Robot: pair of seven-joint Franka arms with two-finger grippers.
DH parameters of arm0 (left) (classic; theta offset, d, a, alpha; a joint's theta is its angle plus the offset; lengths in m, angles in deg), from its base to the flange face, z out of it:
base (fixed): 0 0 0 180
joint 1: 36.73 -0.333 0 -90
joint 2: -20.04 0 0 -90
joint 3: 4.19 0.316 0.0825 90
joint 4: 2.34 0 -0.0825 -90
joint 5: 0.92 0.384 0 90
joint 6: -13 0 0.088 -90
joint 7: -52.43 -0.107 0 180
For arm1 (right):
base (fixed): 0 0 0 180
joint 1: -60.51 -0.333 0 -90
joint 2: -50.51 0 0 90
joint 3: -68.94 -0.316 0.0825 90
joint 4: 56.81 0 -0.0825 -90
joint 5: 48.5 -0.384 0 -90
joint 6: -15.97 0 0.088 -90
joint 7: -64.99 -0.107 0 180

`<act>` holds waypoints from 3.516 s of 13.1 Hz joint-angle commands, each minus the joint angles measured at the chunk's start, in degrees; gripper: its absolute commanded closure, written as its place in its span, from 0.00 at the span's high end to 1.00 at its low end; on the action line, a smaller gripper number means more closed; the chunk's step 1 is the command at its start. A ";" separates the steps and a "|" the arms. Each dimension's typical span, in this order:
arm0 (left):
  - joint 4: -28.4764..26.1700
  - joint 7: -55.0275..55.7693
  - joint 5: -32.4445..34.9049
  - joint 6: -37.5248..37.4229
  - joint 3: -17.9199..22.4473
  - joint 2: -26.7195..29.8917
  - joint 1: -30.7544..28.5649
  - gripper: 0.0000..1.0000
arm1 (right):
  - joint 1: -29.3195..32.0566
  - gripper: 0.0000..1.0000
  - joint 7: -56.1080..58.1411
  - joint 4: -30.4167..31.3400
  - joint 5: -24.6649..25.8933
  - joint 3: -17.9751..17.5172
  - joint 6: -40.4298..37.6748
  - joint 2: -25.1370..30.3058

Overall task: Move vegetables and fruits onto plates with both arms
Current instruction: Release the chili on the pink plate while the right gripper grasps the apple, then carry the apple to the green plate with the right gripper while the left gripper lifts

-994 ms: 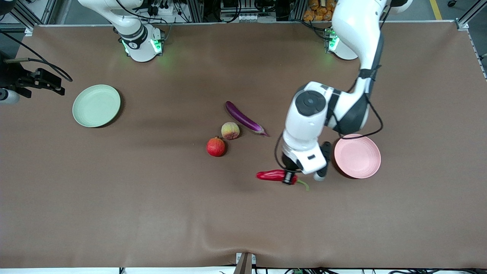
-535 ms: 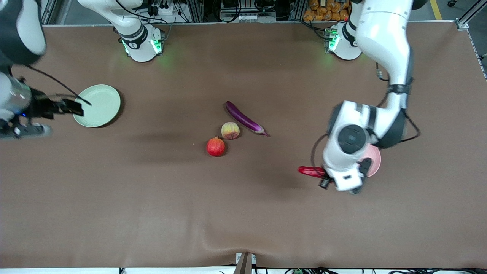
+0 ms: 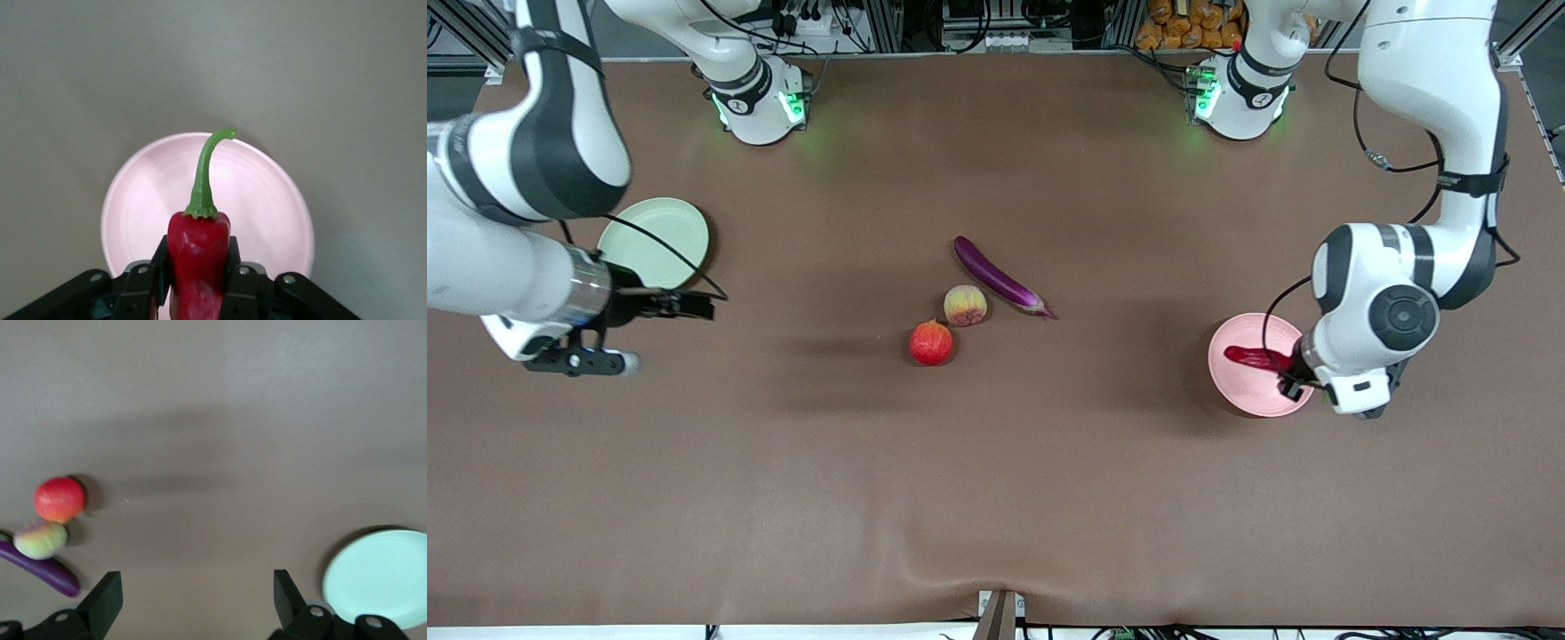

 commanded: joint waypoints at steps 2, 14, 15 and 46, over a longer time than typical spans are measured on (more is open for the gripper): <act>-2.01 0.23 1.86 2.92 -0.93 -1.24 -4.26 0.00 | -6.57 1.00 -17.08 -1.38 -3.78 0.32 6.58 -5.49; -2.10 -2.65 7.21 0.90 -1.28 -3.10 -1.54 1.00 | -23.73 1.00 -33.28 -1.38 -4.14 0.32 27.86 -20.96; -1.83 -4.67 7.22 0.90 -1.37 -3.10 -1.54 1.00 | -24.95 1.00 -33.74 -1.12 -4.05 0.32 30.14 -21.93; 23.75 11.09 3.88 17.42 -4.88 -18.31 12.60 1.00 | 5.78 0.00 9.73 27.51 10.10 1.11 6.16 9.16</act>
